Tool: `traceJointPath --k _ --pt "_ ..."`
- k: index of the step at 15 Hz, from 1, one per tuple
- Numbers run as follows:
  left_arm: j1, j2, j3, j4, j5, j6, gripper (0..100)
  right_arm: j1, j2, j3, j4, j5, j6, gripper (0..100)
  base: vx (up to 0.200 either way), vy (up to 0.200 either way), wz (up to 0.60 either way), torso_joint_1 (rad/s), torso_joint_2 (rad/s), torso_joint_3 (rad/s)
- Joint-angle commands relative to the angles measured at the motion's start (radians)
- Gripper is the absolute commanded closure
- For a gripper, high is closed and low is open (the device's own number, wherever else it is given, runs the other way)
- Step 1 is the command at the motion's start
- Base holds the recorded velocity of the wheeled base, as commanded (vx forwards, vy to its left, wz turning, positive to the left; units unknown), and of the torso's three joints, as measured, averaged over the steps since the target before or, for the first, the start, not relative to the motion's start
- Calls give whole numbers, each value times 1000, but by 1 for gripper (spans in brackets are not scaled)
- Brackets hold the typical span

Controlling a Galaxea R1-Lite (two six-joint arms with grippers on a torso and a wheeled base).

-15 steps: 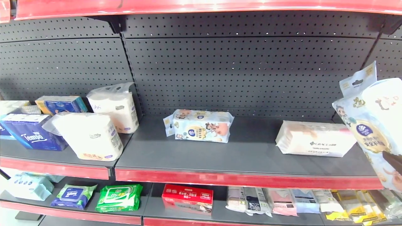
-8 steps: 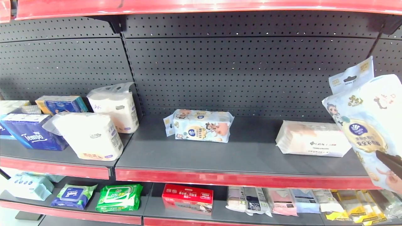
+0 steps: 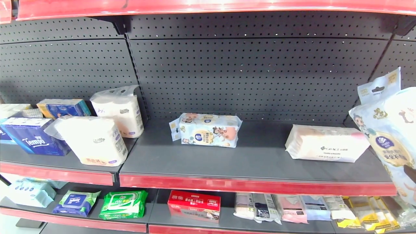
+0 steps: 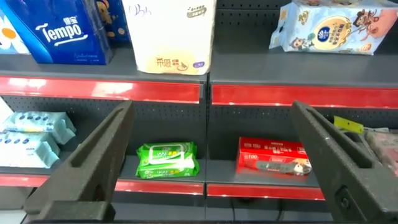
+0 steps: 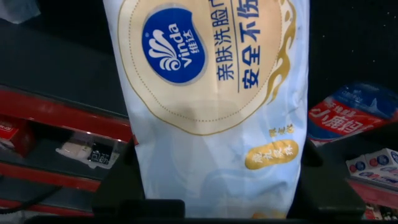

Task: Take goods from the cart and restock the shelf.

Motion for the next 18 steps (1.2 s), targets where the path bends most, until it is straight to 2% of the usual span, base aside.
traceJointPath --k 1,3,4,5,6,7,8,11,12,13,14,15,16,18 --pt "-7 20 -2 0 -6 1 0 -11 -29 18 -1 -3 1 100 0 0 0 0 0 0" --pt "-36 66 -2 0 -29 20 0 -48 -46 38 -1 -3 1 100 0 0 0 0 0 0" --pt "-53 83 -35 -3 -67 16 0 -59 -65 45 -1 -1 -2 100 0 0 0 0 0 0" --pt "-63 191 -175 9 -108 10 0 -59 -72 47 -1 -1 -10 100 0 0 0 0 0 0" --pt "-65 390 -379 11 -134 -51 0 -60 -77 47 -1 -3 -13 100 0 0 0 0 0 0" --pt "-70 485 -486 11 -150 -89 0 -62 -78 51 -1 -4 -16 100 0 0 0 0 0 0" --pt "-68 554 -515 2 -156 -86 0 -62 -77 56 -1 -7 -24 100 0 0 0 0 0 0" --pt "-68 757 -522 -61 -159 -80 0 -62 -88 56 -1 -38 -30 100 0 0 0 0 0 0" --pt "-70 821 -518 -98 -170 -56 0 -67 -85 50 -1 -44 -32 100 0 0 0 0 0 0" --pt "-70 879 -511 -130 -205 -22 0 -67 -83 45 -1 -44 -39 100 0 0 0 0 0 0" --pt "-70 882 -511 -132 -208 -19 0 -67 -83 45 -1 -44 -39 100 0 0 0 0 0 0" --pt "-68 951 -511 -178 -320 -2 0 -67 -82 45 -1 -44 -50 100 0 0 0 0 0 0" --pt "-70 994 -509 -186 -361 15 0 -67 -78 45 -1 -43 -50 100 0 0 0 0 0 0" --pt "-70 1060 -514 -189 -365 69 0 -60 -74 53 -1 -33 -50 100 0 0 0 0 0 0"
